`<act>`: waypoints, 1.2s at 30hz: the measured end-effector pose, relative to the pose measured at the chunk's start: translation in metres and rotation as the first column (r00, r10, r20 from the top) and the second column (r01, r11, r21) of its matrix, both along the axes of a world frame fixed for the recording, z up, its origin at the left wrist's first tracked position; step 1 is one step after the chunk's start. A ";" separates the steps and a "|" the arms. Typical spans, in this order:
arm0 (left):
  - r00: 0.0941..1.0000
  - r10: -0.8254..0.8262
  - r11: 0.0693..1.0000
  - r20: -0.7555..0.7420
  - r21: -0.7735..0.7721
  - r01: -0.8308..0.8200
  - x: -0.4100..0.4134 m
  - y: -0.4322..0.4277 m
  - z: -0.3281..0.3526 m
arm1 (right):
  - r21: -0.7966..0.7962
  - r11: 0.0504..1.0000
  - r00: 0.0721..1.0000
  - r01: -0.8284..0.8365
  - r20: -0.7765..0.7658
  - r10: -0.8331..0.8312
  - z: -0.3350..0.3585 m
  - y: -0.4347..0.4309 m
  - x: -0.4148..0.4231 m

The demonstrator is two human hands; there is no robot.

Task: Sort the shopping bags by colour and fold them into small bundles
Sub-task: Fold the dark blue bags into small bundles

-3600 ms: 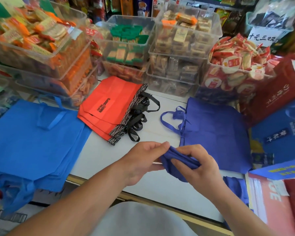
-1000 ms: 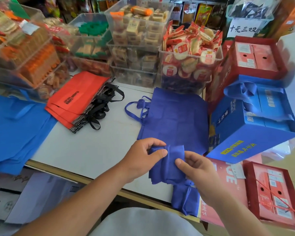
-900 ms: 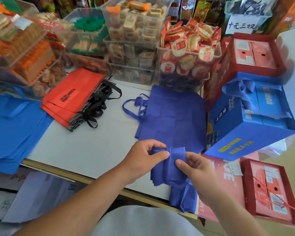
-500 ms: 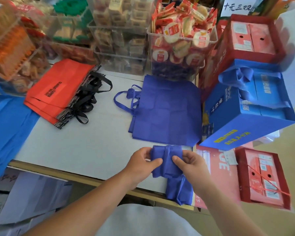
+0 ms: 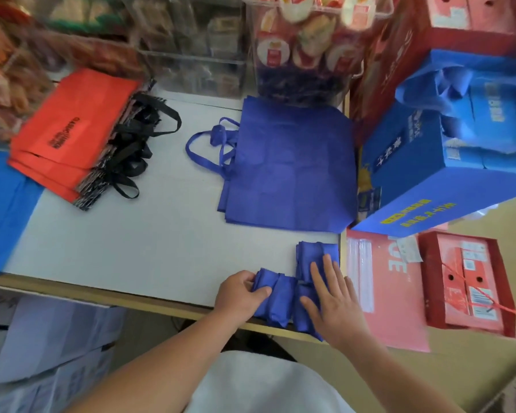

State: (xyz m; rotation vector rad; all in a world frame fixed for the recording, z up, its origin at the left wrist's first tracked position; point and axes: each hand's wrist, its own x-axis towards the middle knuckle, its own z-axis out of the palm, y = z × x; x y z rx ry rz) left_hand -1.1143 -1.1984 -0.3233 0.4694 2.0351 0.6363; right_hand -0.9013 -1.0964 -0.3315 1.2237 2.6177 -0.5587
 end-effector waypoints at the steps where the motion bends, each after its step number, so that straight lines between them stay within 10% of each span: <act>1: 1.000 -0.009 1.000 0.006 -0.002 0.009 0.002 0.000 0.000 | -0.019 1.000 1.000 0.018 -0.017 -0.019 0.002 0.000 0.001; 11: 0.985 0.076 0.997 -0.157 0.025 -0.073 -0.077 0.031 0.012 | -0.024 0.996 0.959 0.082 -0.271 -0.086 0.033 0.034 -0.055; 21: 0.980 0.198 0.976 -0.033 0.094 -0.194 -0.129 0.099 -0.003 | -0.313 0.935 0.985 0.169 0.018 -0.172 0.011 0.102 -0.109; 29: 0.987 0.131 0.981 -0.092 0.159 -0.115 -0.124 0.106 0.007 | -0.403 0.892 0.971 0.203 -0.032 -0.235 0.020 0.104 -0.105; 36: 0.934 0.291 0.882 -0.207 0.436 -0.179 -0.165 0.089 0.072 | -0.175 0.964 0.932 0.201 -0.267 -0.243 0.058 0.106 -0.114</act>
